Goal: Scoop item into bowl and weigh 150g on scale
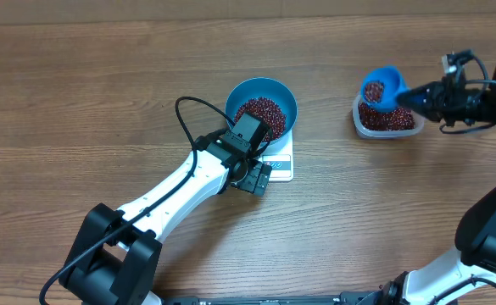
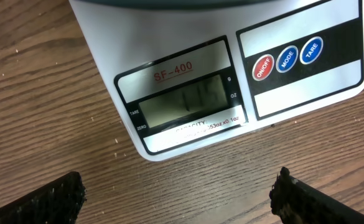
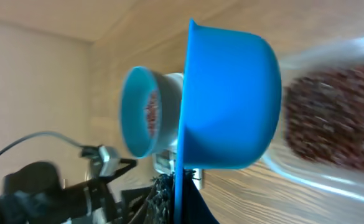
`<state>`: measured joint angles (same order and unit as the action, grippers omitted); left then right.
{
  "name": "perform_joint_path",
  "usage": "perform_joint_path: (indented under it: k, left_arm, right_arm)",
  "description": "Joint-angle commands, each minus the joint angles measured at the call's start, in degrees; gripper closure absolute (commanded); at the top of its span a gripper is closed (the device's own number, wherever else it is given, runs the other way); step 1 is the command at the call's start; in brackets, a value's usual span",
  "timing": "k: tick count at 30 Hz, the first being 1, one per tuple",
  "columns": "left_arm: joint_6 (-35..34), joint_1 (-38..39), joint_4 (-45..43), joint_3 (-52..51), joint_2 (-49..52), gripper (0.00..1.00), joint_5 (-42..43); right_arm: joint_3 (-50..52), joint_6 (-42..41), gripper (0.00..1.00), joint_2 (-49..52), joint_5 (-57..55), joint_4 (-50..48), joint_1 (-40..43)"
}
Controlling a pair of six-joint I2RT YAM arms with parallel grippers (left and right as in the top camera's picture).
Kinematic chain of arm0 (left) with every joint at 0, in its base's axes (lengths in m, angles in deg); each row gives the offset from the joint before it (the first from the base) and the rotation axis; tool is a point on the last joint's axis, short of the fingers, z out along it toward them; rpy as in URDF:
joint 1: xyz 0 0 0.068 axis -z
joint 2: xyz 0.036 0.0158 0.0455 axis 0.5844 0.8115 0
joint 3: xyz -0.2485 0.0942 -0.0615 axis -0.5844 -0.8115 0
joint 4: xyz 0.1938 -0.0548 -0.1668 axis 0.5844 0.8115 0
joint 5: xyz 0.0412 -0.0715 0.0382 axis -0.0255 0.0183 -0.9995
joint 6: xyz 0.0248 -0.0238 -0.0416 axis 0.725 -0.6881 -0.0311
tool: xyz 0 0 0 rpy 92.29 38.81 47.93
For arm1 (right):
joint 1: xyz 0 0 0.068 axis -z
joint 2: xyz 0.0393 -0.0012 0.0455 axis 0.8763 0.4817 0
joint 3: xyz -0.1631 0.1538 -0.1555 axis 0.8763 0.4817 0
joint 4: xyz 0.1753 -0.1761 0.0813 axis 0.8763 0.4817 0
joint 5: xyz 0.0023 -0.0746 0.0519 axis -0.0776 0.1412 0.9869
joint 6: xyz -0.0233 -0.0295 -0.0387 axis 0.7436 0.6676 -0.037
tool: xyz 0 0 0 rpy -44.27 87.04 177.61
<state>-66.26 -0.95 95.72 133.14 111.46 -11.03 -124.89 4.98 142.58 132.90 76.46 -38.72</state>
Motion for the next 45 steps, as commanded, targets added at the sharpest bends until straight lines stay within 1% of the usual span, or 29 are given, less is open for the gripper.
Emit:
perform_joint_path:
  k: [1, 4, 7, 12, 24, 28, 32, 45]
  left_arm:
    - [-0.37, 0.11, -0.07, -0.31, -0.98, 0.01, -0.72]
    - [-0.35, 0.11, -0.07, -0.31, -0.98, 0.00, -0.72]
    - [-0.35, 0.11, -0.04, -0.31, -0.98, 0.00, -0.72]
    - [-0.35, 0.11, 0.00, -0.31, -0.98, 0.00, -0.72]
    - [-0.35, 0.09, 0.26, -0.31, -0.98, 0.00, -0.72]
    - [-0.35, 0.11, 0.28, -0.31, -0.98, 0.01, -0.72]
    - [-0.35, 0.11, 0.46, -0.31, -0.98, 0.00, -0.72]
    - [-0.35, 0.11, 0.52, -0.31, -0.98, 0.00, -0.72]
  right_arm:
    - [-5.03, 4.17, 0.96, -0.04, 4.33, 0.68, -3.93]
    - [-9.31, 7.91, 0.96, -0.09, 3.37, 1.42, -8.61]
    - [-12.55, 8.07, 0.96, -0.09, -0.59, 0.94, -13.16]
    - [-16.11, 8.07, 0.96, -0.09, -11.04, 0.11, -21.24]
    - [-16.46, 8.48, 0.96, -0.09, -30.25, -5.38, -37.07]
    - [-16.44, 12.98, 0.96, -0.09, -40.11, -7.26, -43.08]
    - [-16.44, 12.94, 0.96, -0.09, -45.66, -8.13, -45.35]
    - [-16.44, 12.52, 0.96, -0.07, -45.66, -7.89, -45.40]
